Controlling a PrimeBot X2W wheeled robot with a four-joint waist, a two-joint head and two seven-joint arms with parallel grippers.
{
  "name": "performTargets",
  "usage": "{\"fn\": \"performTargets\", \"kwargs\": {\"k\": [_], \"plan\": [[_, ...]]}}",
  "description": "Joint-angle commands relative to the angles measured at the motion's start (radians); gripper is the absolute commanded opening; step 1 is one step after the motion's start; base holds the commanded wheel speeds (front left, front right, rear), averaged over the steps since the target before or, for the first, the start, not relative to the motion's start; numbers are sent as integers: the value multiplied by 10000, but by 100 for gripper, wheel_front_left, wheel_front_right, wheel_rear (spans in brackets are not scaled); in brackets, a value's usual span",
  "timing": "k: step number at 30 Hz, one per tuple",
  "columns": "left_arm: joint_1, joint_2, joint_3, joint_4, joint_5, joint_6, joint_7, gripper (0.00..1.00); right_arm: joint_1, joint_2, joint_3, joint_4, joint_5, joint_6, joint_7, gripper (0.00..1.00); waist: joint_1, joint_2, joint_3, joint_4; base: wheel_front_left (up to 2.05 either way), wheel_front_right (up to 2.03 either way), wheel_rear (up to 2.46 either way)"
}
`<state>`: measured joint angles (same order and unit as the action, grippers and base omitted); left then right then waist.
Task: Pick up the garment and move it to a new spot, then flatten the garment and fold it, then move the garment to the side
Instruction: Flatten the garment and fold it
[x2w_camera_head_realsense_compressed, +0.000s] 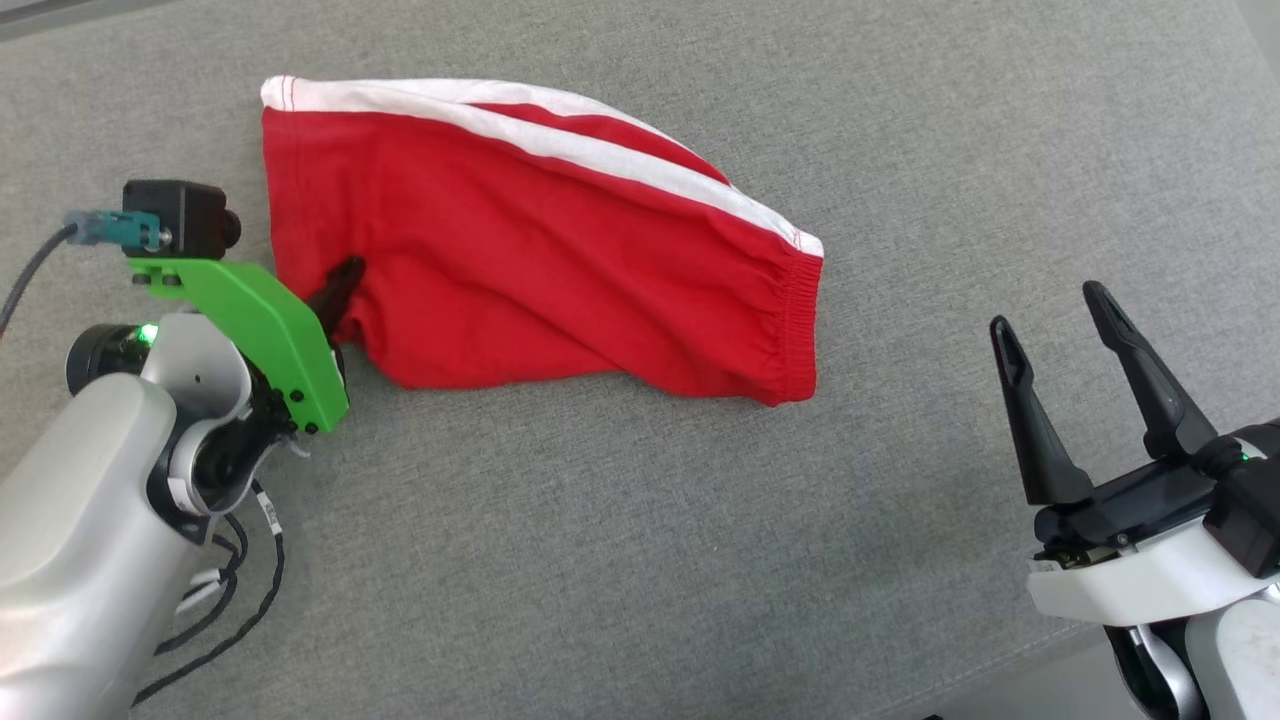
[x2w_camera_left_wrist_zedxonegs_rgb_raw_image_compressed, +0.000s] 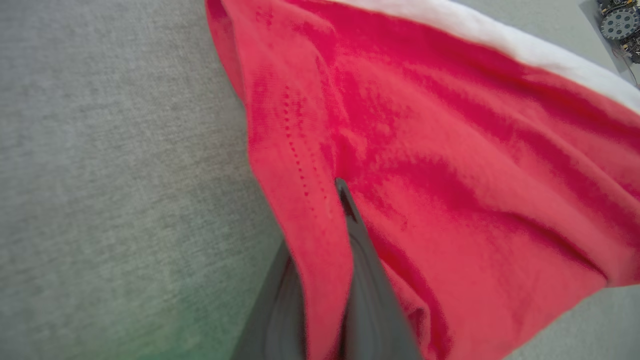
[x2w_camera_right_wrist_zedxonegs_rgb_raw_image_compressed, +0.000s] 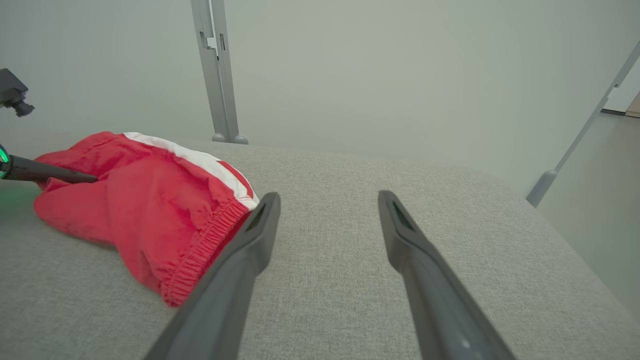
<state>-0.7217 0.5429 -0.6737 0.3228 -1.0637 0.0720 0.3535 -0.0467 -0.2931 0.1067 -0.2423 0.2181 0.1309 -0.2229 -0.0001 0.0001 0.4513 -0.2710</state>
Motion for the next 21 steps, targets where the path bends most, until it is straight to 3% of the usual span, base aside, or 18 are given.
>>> {"fn": "performTargets", "kwargs": {"k": [1, 7, 14, 17, 21], "plan": [[441, 116, -72, -37, 120, 133, -154, 0, 106, 0, 31, 19, 20, -2, 37, 100, 1, -1, -198, 113, 0, 0, 0], [1758, 507, 141, -1691, 131, 623, -1021, 0, 647, -34, -259, 21, 59, -2, 225, 100, 1, -1, -818, 610, 0, 0, 0], [3954, 981, 341, -4155, 240, 1971, -1898, 0, 1238, -253, -406, -260, 164, -2, 703, 100, 1, -1, -1359, 1282, 0, 0, 0], [4643, 881, 351, -4605, 341, 2491, -2302, 0, 1376, -350, -462, -411, 206, -2, 951, 100, 1, -1, -1527, 1521, 0, 0, 0], [5051, 539, 131, -4577, 637, 2776, -2816, 0, 1457, -448, -532, -589, 256, -2, 1210, 100, 1, -1, -1683, 1741, 0, 0, 0]]}}
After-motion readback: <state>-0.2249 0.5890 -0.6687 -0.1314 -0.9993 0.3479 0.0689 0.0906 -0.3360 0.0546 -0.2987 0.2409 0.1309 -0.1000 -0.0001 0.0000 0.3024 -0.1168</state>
